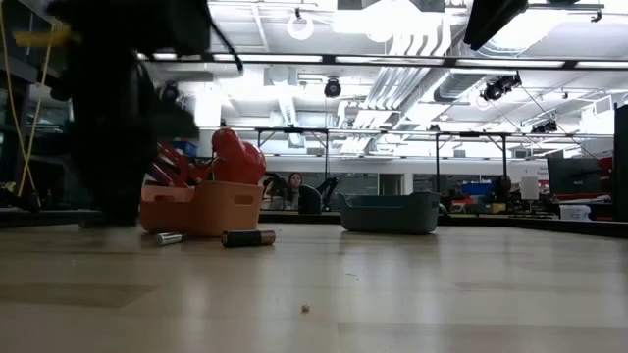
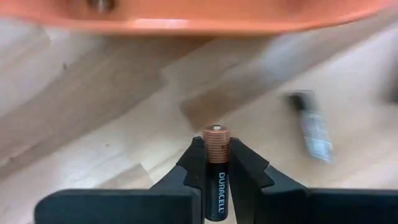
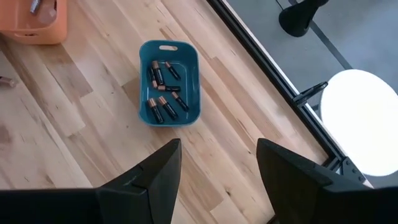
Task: Sort batteries
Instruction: Put the black battery into the blue bin
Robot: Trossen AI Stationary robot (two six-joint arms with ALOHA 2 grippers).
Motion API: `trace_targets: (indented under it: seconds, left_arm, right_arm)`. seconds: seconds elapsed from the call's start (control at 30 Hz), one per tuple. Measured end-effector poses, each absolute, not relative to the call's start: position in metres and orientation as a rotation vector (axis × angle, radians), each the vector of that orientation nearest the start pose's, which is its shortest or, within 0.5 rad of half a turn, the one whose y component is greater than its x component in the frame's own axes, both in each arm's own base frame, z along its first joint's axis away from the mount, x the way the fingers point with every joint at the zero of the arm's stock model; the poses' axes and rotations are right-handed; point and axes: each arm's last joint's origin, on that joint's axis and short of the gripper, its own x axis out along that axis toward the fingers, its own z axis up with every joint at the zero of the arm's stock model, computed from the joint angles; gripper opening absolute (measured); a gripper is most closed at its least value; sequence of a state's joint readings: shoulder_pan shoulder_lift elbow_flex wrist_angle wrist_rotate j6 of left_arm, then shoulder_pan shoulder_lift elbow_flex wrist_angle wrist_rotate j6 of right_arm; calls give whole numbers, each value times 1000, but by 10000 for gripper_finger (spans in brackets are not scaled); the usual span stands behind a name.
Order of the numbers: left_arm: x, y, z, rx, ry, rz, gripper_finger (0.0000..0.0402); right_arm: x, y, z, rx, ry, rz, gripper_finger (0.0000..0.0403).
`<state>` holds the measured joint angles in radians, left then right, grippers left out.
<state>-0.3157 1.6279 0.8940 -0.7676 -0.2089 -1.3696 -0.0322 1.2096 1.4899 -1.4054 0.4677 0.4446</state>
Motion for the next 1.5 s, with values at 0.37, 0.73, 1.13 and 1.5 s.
trace_targets:
  seconds: [0.37, 0.73, 1.13, 1.5]
  left_arm:
    - [228, -45, 266, -482, 812, 788, 28]
    - [265, 7, 283, -273, 666, 590, 28]
    - [375, 93, 249, -166, 415, 326, 28]
    - [445, 116, 213, -210, 541, 270, 119]
  right_arm:
    - [185, -19, 391, 178, 968, -710, 204]
    - [186, -20, 392, 329, 878, -808, 204]
    - [200, -21, 400, 531, 651, -844, 204]
    - [203, -22, 403, 525, 595, -859, 204]
